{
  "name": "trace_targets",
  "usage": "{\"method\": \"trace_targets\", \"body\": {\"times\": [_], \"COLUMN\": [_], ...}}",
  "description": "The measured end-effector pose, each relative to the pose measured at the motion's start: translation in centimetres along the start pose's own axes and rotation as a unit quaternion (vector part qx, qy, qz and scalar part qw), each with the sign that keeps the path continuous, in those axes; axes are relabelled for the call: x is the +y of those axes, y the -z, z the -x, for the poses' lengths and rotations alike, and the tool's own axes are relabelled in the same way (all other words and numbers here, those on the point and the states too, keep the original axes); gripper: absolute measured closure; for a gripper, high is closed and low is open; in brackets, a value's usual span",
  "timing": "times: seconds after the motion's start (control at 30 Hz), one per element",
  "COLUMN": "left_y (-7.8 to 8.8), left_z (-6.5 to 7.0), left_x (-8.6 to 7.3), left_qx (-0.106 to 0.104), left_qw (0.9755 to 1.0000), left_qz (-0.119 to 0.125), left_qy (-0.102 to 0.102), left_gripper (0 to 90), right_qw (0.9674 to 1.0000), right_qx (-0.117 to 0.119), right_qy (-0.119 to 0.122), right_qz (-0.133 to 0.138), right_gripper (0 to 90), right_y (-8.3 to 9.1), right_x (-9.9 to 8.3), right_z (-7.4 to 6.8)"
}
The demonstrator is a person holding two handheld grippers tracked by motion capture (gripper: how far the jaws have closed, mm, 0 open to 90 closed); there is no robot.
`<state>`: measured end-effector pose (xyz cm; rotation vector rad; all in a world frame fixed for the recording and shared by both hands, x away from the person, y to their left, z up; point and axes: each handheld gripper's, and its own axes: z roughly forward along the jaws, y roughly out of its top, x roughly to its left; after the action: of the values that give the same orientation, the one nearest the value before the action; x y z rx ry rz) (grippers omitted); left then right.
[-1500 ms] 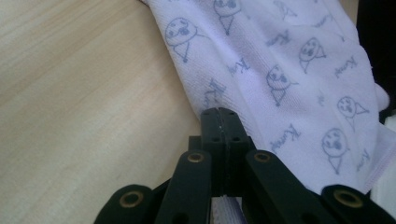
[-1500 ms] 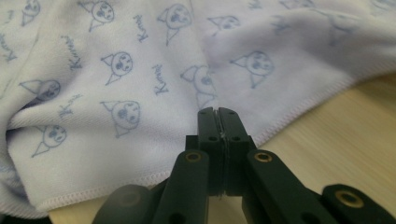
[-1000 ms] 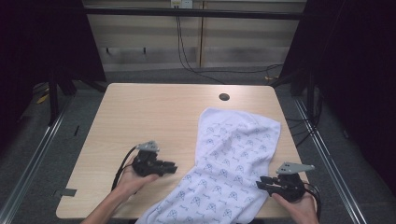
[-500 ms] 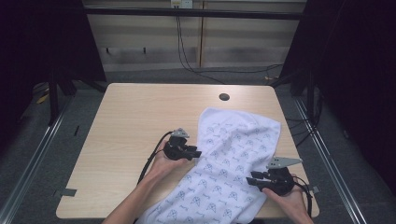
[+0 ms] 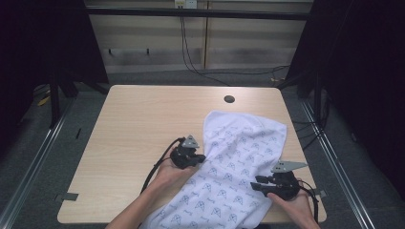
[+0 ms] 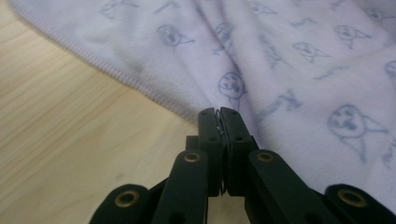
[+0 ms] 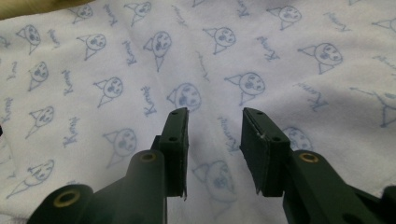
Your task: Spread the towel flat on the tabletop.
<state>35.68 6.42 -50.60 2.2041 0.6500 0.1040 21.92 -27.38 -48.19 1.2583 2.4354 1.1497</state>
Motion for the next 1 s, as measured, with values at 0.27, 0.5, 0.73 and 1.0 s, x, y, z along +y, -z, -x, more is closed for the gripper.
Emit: {"method": "trace_targets", "body": {"times": [0.27, 0.5, 0.73, 1.0], "left_y": [4.1, 9.3, 13.3, 13.9], "left_z": [-5.4, -8.9, -11.6, -8.7], "left_x": [-2.3, -3.9, -7.5, -7.5], "left_qx": [0.069, 0.117, 0.137, 0.074], "left_qw": [0.9949, 0.9868, 0.9761, 0.986], "left_qz": [0.017, 0.046, 0.062, 0.075], "left_qy": [0.073, 0.103, 0.157, 0.129], "left_gripper": [88.5, 88.4, 79.2, 72.6], "right_qw": [1.0, 0.9999, 0.9984, 0.9965], "right_qx": [-0.006, 0.0, 0.021, 0.005], "right_qy": [0.003, 0.009, 0.043, 0.07], "right_qz": [-0.005, -0.013, -0.03, -0.045], "right_gripper": [60.8, 61.2, 61.1, 63.5], "right_y": [-0.2, -0.5, -3.4, -5.2], "right_x": [0.0, 0.2, 1.8, 2.9], "right_z": [0.1, -0.4, -1.4, -1.9]}}
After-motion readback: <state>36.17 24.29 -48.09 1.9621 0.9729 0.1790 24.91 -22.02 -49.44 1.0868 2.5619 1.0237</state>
